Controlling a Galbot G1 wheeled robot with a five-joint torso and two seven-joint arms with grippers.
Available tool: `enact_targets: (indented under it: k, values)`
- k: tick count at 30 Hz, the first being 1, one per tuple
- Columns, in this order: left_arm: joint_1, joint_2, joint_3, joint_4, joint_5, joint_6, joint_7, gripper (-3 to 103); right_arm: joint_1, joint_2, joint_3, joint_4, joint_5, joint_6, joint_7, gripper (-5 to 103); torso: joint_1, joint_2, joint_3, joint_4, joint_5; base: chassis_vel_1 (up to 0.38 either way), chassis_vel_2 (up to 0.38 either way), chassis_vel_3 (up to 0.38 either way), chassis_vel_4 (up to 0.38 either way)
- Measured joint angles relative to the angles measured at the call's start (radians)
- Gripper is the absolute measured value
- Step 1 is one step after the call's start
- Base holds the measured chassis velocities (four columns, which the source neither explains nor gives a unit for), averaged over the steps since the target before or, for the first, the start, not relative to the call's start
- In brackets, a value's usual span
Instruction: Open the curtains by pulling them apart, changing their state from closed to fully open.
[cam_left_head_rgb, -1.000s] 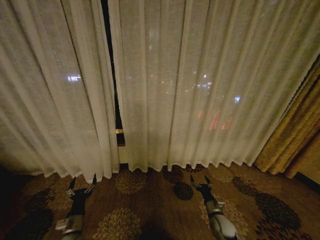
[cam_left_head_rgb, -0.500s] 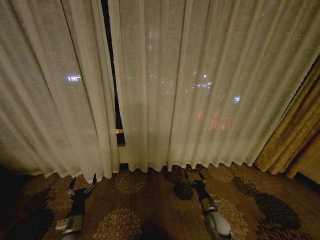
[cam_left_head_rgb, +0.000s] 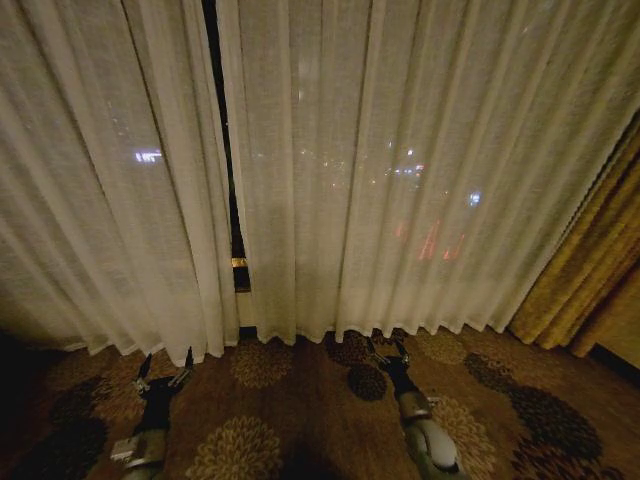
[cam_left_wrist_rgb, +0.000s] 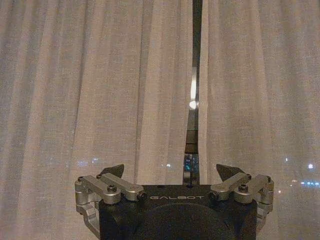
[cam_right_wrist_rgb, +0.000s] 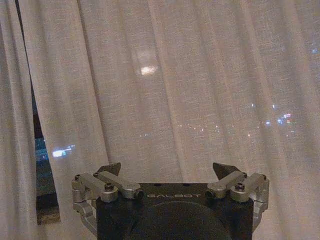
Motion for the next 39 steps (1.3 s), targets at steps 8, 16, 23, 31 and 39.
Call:
enact_targets:
  k: [8, 16, 23, 31, 39]
  values:
    - [0.000, 0.000, 0.000, 0.000, 0.000, 0.000, 0.000, 100, -0.007, 0.006, 0.002, -0.005, -0.014, 0.011, -0.025, 100, 0.000, 0.000, 0.000, 0.0000, 0.0000, 0.000, 0.000, 0.000, 0.000]
    - [0.000, 0.000, 0.000, 0.000, 0.000, 0.000, 0.000, 100, -0.003, 0.007, 0.002, -0.013, -0.016, 0.023, -0.032, 100, 0.000, 0.000, 0.000, 0.0000, 0.0000, 0.000, 0.000, 0.000, 0.000]
    - [0.000, 0.000, 0.000, 0.000, 0.000, 0.000, 0.000, 100, -0.008, 0.003, 0.002, -0.008, 0.019, 0.023, -0.044, 100, 0.000, 0.000, 0.000, 0.0000, -0.0001, 0.000, 0.000, 0.000, 0.000]
    - [0.000, 0.000, 0.000, 0.000, 0.000, 0.000, 0.000, 100, -0.014, 0.000, 0.003, -0.007, 0.033, 0.020, -0.056, 100, 0.000, 0.000, 0.000, 0.0000, 0.0000, 0.000, 0.000, 0.000, 0.000]
    - [0.000, 0.000, 0.000, 0.000, 0.000, 0.000, 0.000, 100, -0.019, 0.007, 0.005, -0.003, 0.028, 0.020, -0.067, 100, 0.000, 0.000, 0.000, 0.0000, 0.0000, 0.000, 0.000, 0.000, 0.000]
